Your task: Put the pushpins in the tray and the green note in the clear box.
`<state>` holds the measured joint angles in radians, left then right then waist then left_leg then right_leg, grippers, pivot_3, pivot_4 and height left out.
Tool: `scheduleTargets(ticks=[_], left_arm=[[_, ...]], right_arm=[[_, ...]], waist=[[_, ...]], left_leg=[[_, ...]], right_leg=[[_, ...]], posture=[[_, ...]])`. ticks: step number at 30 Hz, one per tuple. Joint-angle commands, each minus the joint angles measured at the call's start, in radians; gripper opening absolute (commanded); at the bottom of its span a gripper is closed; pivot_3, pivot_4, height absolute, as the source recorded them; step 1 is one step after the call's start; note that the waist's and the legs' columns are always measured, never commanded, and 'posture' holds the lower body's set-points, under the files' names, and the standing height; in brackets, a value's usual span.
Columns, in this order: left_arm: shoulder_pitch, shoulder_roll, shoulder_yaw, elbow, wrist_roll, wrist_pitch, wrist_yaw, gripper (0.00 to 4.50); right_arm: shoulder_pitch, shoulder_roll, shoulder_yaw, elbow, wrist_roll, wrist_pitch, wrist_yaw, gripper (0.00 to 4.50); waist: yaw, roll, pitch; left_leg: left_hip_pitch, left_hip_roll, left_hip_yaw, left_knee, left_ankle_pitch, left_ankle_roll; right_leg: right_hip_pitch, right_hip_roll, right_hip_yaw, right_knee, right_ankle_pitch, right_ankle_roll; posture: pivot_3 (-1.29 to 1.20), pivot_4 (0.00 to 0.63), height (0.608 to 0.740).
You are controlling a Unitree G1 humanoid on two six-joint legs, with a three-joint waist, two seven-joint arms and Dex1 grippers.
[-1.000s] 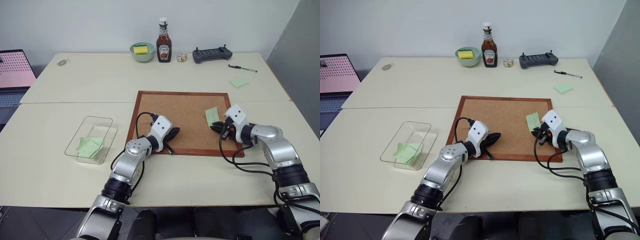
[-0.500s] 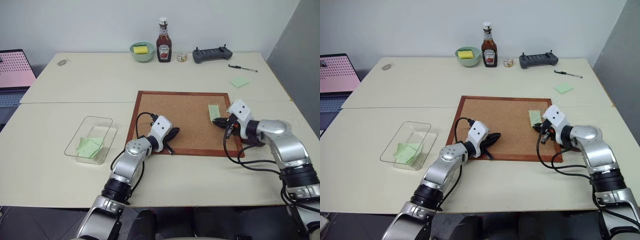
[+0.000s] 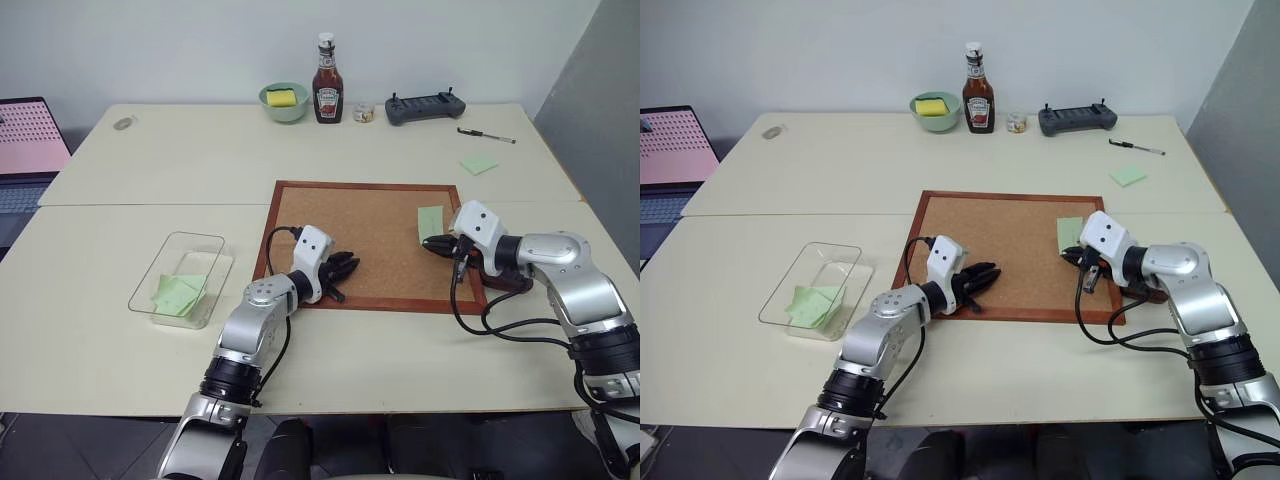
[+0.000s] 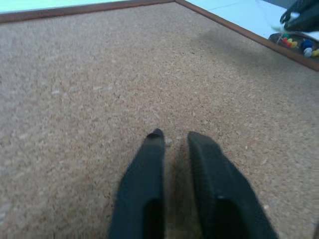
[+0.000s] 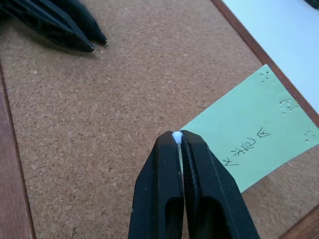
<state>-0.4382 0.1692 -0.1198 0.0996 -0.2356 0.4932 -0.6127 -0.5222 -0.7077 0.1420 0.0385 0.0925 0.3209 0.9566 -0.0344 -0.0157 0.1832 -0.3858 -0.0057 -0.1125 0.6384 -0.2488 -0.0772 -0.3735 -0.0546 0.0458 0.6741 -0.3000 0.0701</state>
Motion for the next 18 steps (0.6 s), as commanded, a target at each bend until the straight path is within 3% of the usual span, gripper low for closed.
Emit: scheduleTargets(ticks=[1, 7, 18], left_arm=[[-0.045, -0.022, 0.036, -0.106, -0.108, 0.099, -0.023, 1.91], [-0.119, -0.041, 0.035, -0.102, -0.181, 0.135, -0.074, 3.07], [-0.299, -0.13, 0.057, 0.189, -0.188, 0.122, -0.067, 3.07]], right_arm=[[-0.021, -0.018, 0.005, -0.046, -0.024, -0.051, 0.013, 0.0], [-0.021, -0.035, 0.032, -0.07, -0.055, -0.096, 0.034, 0.0], [-0.034, -0.04, 0.055, -0.131, -0.085, -0.118, 0.055, 0.0]], waist=[[0.002, -0.001, 0.001], [0.003, -0.002, 0.001], [0.002, -0.003, 0.002]], left_leg=[[0.0, 0.0, 0.0, 0.0, 0.0, 0.0], [-0.002, 0.0, 0.0, 0.001, 0.0, 0.0], [-0.003, 0.0, -0.001, 0.001, 0.0, -0.001]], right_leg=[[0.0, 0.0, 0.0, 0.0, 0.0, 0.0], [0.0, 0.0, -0.001, -0.001, 0.0, 0.0], [-0.001, 0.0, -0.001, -0.001, 0.0, 0.0]], posture=[[0.0, 0.15, 0.74], [0.0, 0.15, 0.74], [0.0, 0.15, 0.74]])
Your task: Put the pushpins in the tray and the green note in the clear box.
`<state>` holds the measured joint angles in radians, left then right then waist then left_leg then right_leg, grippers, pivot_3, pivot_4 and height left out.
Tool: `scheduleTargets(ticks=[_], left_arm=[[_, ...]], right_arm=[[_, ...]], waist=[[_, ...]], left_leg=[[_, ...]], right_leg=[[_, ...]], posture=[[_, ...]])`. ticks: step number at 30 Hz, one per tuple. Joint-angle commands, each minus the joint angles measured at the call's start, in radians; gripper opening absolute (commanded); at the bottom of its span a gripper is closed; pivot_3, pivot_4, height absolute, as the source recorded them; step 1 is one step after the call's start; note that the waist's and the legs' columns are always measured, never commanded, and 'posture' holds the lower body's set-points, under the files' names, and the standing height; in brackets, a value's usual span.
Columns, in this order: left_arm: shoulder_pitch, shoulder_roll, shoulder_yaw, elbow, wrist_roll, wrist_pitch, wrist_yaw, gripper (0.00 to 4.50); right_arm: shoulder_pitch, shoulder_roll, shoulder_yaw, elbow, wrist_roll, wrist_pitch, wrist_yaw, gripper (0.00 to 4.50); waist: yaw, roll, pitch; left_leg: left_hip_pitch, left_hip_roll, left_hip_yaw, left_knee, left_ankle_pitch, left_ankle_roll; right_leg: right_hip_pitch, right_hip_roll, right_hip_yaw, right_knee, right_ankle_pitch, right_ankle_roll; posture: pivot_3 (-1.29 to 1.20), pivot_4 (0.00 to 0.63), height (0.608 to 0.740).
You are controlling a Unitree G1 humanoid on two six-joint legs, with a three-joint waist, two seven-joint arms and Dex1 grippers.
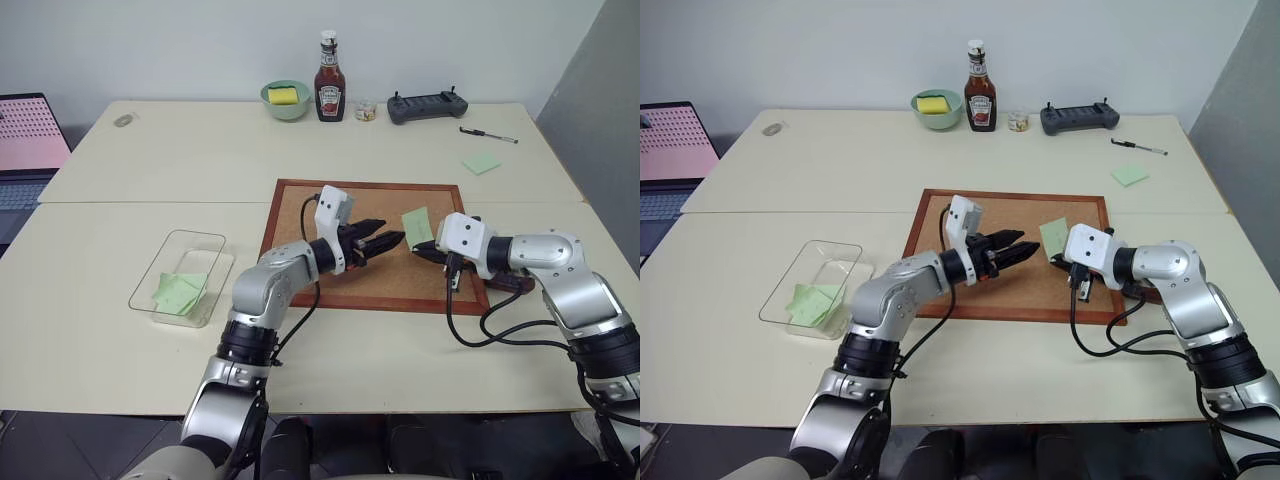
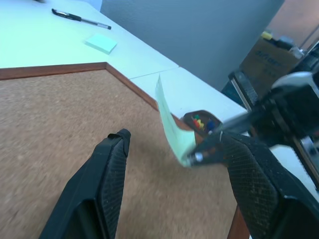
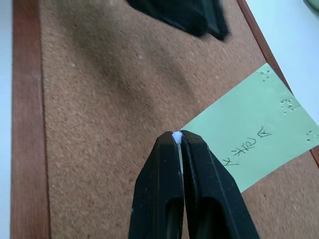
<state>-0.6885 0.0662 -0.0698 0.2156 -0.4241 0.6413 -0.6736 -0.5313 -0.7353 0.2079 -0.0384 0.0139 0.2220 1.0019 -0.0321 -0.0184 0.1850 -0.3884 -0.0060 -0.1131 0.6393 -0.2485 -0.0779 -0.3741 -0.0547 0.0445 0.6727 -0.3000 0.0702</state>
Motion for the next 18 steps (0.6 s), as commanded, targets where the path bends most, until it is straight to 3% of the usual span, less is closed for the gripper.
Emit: scheduleTargets(ticks=[1, 16, 18], left_arm=[[-0.058, -0.033, 0.007, 0.091, -0.005, -0.022, -0.013, 3.07], [-0.195, -0.148, 0.095, 0.325, -0.049, 0.014, -0.002, 3.07], [-0.194, -0.154, 0.099, 0.329, -0.055, 0.027, -0.008, 2.72]], right_arm=[[-0.025, -0.013, -0.01, -0.06, -0.007, -0.017, 0.01, 0.0], [-0.023, -0.022, -0.002, -0.146, -0.007, 0.026, 0.03, 0.0], [-0.029, -0.023, -0.003, -0.149, -0.007, 0.031, 0.032, 0.0]], waist=[[0.0, 0.0, 0.0], [0.0, 0.0, 0.0], [0.0, 0.0, 0.0]], left_leg=[[0.0, 0.0, 0.0, 0.0, 0.0, 0.0], [-0.01, -0.001, -0.001, 0.003, 0.001, -0.002], [-0.01, -0.001, -0.001, 0.003, 0.001, -0.002]], right_leg=[[0.0, 0.0, 0.0, 0.0, 0.0, 0.0], [-0.008, 0.0, -0.001, 0.001, 0.0, 0.0], [-0.008, 0.0, -0.001, 0.001, 0.0, 0.0]], posture=[[0.0, 0.15, 0.74], [0.0, 0.15, 0.74], [0.0, 0.15, 0.74]])
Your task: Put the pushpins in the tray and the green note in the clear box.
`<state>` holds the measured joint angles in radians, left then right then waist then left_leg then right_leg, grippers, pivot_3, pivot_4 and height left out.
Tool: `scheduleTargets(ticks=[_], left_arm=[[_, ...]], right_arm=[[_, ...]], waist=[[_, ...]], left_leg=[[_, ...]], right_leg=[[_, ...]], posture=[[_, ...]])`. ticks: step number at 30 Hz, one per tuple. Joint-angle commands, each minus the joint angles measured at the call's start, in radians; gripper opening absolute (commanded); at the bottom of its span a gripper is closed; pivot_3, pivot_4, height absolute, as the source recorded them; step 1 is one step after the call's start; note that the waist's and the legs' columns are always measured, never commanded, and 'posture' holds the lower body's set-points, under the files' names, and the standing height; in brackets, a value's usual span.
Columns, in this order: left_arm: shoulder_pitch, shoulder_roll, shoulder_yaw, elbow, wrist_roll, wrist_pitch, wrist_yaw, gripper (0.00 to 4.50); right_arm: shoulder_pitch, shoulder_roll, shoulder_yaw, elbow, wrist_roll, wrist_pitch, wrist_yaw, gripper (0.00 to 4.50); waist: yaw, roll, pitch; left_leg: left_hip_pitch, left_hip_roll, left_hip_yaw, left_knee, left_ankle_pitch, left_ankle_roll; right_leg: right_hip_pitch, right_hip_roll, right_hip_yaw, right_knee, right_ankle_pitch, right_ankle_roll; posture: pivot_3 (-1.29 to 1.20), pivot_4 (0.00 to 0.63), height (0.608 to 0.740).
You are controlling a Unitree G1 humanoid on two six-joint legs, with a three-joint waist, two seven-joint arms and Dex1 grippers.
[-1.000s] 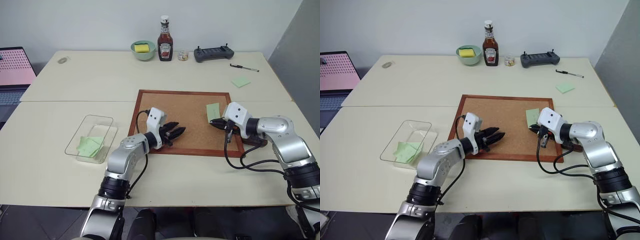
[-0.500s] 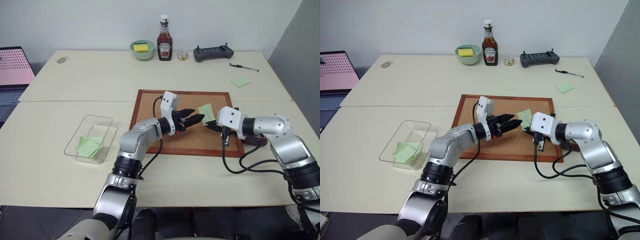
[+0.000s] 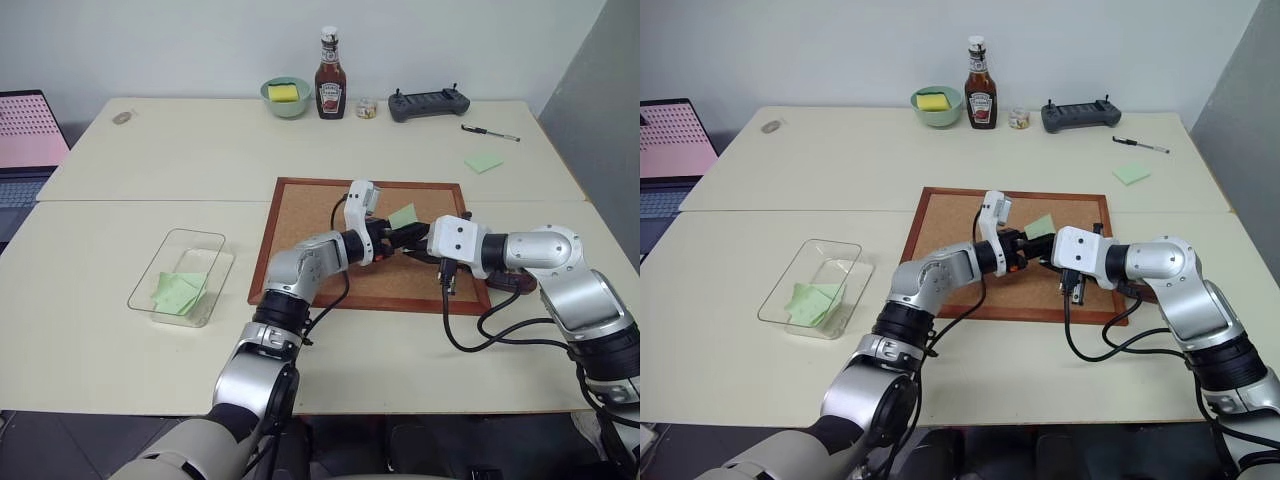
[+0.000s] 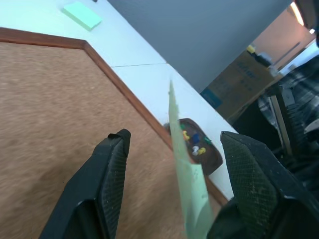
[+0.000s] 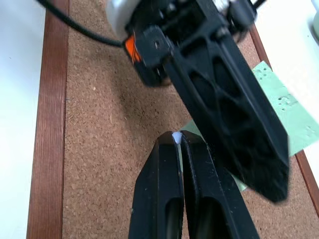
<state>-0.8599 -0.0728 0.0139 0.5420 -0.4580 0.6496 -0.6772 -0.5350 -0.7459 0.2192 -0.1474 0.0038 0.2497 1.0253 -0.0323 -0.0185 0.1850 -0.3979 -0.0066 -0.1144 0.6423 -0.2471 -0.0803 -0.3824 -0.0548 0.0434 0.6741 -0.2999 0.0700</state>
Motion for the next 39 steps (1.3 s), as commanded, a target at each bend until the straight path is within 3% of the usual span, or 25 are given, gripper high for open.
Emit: scheduleTargets(ticks=[1, 15, 39], left_arm=[[-0.021, -0.016, 0.017, 0.0, -0.027, 0.028, -0.009, 2.64], [0.034, -0.014, 0.063, -0.059, -0.06, 0.11, 0.02, 0.01], [0.114, -0.052, 0.101, -0.16, -0.098, 0.13, 0.119, 0.01]], right_arm=[[-0.028, -0.012, -0.015, -0.041, 0.003, 0.006, 0.009, 0.0], [-0.034, -0.012, -0.019, -0.058, -0.001, 0.016, 0.005, 0.0], [-0.006, 0.018, -0.102, -0.055, 0.048, -0.004, -0.085, 0.0]], waist=[[0.0, 0.0, 0.0], [0.0, 0.0, 0.0], [0.001, 0.0, 0.0]], left_leg=[[0.0, 0.0, 0.0, 0.0, 0.0, 0.0], [0.0, 0.0, 0.0, 0.0, 0.0, -0.001], [0.0, -0.001, 0.0, 0.002, 0.0, -0.001]], right_leg=[[0.0, 0.0, 0.0, 0.0, 0.0, 0.0], [0.0, 0.0, 0.0, 0.0, 0.0, 0.0], [0.0, 0.0, 0.001, 0.002, 0.0, 0.0]], posture=[[0.0, 0.15, 0.74], [0.0, 0.15, 0.74], [0.0, 0.15, 0.74]])
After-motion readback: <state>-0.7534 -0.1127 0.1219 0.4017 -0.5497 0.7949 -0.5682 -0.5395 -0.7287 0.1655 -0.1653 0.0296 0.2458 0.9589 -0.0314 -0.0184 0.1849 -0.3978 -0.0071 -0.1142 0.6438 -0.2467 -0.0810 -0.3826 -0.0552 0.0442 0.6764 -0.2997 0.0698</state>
